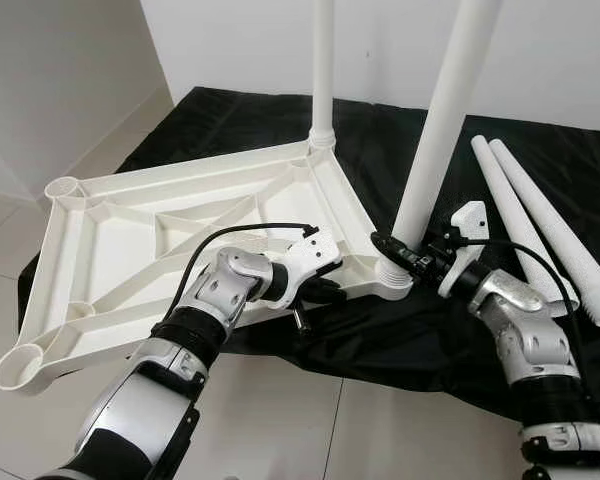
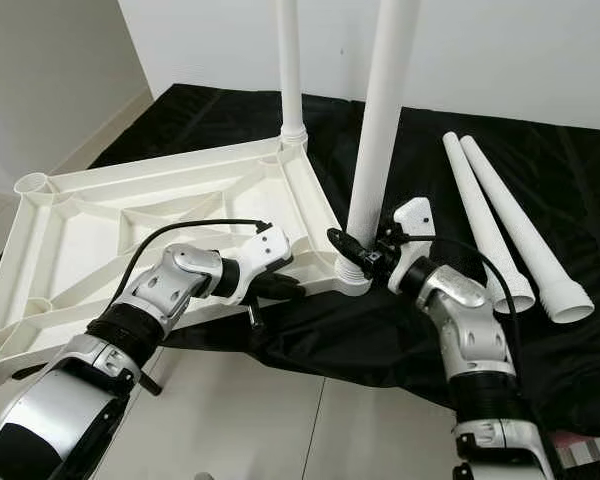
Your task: Building children table
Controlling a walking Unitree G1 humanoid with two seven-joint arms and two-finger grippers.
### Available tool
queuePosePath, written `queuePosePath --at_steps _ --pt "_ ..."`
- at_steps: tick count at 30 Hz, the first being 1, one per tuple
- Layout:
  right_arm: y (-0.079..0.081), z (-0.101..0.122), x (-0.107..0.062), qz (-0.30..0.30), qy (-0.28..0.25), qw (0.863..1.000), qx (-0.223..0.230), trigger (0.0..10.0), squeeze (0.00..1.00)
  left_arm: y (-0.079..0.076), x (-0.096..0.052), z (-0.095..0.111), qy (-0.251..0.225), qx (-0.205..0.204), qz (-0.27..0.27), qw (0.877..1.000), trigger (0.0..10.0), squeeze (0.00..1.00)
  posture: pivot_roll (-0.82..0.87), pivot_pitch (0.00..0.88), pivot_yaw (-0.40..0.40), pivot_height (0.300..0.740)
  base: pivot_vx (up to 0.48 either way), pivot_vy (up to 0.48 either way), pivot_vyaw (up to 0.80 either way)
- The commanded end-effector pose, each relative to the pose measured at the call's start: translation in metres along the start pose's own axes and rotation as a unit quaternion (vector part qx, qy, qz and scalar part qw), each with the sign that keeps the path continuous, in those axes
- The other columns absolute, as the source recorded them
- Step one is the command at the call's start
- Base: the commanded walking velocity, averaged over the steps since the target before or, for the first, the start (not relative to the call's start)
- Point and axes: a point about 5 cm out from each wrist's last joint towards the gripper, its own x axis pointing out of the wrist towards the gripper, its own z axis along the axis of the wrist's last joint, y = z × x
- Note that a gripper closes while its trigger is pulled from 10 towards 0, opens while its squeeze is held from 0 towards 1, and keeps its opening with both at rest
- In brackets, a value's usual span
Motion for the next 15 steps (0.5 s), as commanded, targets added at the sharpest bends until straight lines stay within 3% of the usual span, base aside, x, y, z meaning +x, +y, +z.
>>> queuePosePath --at_steps 1,7,12,13,15 --pt "0.004 0.007 0.004 -0.007 -0.028 0.999 0.017 10.0 0.00 -0.003 0.004 -0.017 0.031 -0.024 0.017 0.999 10.0 0.00 -0.17 0.108 0.098 0.740 0.000 0.000 0.00" --pt "0.009 0.008 0.006 -0.027 -0.037 0.999 0.021 10.0 0.00 -0.003 0.004 -0.017 0.031 -0.025 0.018 0.999 10.0 0.00 -0.17 0.109 0.094 0.740 0.000 0.000 0.00" --pt "0.021 0.010 0.010 -0.056 -0.046 0.997 0.028 10.0 0.00 -0.004 0.005 -0.017 0.030 -0.027 0.019 0.999 10.0 0.00 -0.17 0.107 0.092 0.740 0.000 0.000 0.00" --pt "0.033 0.010 0.015 -0.091 -0.051 0.994 0.038 10.0 0.00 -0.003 0.005 -0.017 0.030 -0.027 0.020 0.999 10.0 0.00 -0.17 0.105 0.094 0.740 0.000 0.000 0.00" --pt "0.033 0.010 0.015 -0.091 -0.051 0.994 0.038 10.0 0.00 -0.003 0.005 -0.017 0.030 -0.027 0.020 0.999 10.0 0.00 -0.17 0.105 0.094 0.740 0.000 0.000 0.00"
